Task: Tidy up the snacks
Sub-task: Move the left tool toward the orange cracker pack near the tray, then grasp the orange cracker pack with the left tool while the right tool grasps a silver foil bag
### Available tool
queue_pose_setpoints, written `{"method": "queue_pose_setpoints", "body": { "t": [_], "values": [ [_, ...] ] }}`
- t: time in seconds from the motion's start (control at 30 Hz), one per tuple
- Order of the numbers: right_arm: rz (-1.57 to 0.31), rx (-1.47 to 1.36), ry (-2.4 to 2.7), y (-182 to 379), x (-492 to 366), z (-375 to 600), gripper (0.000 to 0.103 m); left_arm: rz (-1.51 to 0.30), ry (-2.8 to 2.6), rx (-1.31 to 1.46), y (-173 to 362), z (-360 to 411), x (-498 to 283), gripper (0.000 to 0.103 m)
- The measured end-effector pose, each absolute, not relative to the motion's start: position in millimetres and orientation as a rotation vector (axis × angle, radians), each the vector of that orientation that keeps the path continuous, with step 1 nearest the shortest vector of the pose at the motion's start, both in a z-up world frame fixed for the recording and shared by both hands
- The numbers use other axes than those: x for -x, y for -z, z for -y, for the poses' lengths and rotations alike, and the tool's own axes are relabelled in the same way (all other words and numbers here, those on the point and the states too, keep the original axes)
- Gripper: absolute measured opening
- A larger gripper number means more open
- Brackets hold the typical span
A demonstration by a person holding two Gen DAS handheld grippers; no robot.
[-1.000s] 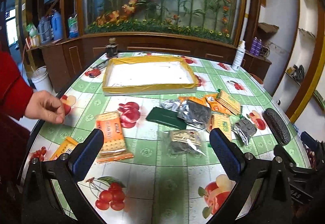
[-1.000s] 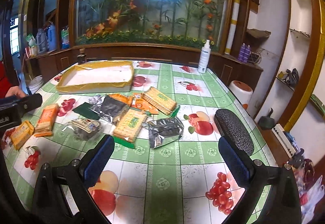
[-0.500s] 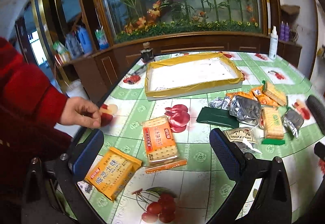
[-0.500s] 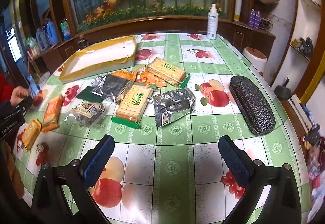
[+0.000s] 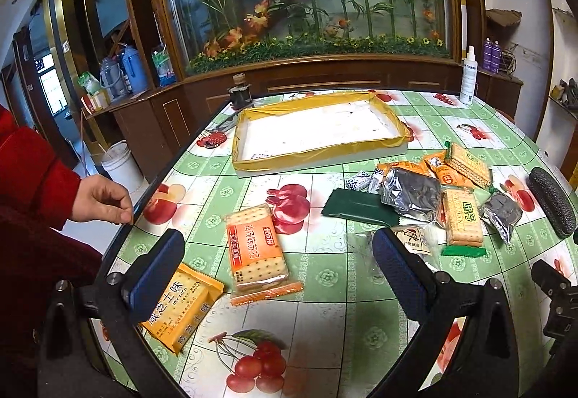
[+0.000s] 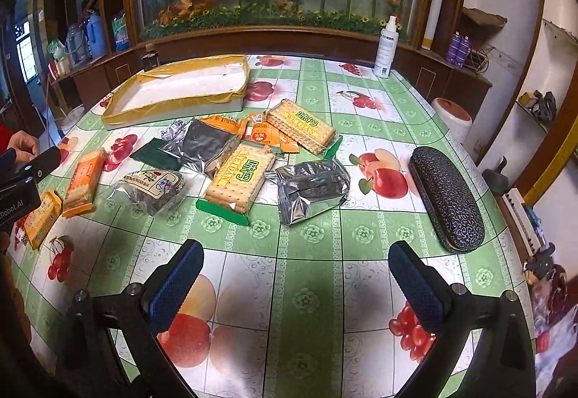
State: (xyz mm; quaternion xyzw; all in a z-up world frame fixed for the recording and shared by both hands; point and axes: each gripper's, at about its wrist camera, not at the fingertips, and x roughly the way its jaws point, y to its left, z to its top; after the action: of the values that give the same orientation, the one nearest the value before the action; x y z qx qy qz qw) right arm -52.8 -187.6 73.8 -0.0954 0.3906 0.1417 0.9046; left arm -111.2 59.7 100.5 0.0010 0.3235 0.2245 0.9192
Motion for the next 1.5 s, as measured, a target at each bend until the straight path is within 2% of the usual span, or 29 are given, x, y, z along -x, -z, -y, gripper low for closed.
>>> {"method": "queue_pose_setpoints", "body": {
  "t": [0.3,0.53,0.87,1.13,1.37,1.5],
  "values": [
    [-0.818,0.232,-0.280,-68.0,46.4,174.9,0.103,-0.684,-0.446,-0.002,-95.6,-63.1,106.5,0.103],
    [-0.891,0.169,-0.339,-50.5,22.2,189.3,0.103,-0.815,-0.228,0.137,-68.2,-106.6,83.4,0.103],
    [-0.901,0.169,-0.469,-45.4,11.4,184.5,0.103,-0.874,-0.204,0.100,-56.9,-162.5,96.4,0.103],
    [-0.921,0.115,-0.400,-36.6,-14.7,192.3,0.103,-0.991,-0.394,0.037,-36.1,-132.5,42.6,0.103],
    [-0.960,0.010,-0.343,-29.2,-39.6,207.2,0.103,-1.053,-0.442,0.055,-14.9,-132.4,36.0,0.103],
    [-0.983,0.081,-0.385,-23.3,-62.4,192.0,0.103,-1.092,-0.400,0.117,-8.2,-142.3,32.2,0.103]
  ]
}}
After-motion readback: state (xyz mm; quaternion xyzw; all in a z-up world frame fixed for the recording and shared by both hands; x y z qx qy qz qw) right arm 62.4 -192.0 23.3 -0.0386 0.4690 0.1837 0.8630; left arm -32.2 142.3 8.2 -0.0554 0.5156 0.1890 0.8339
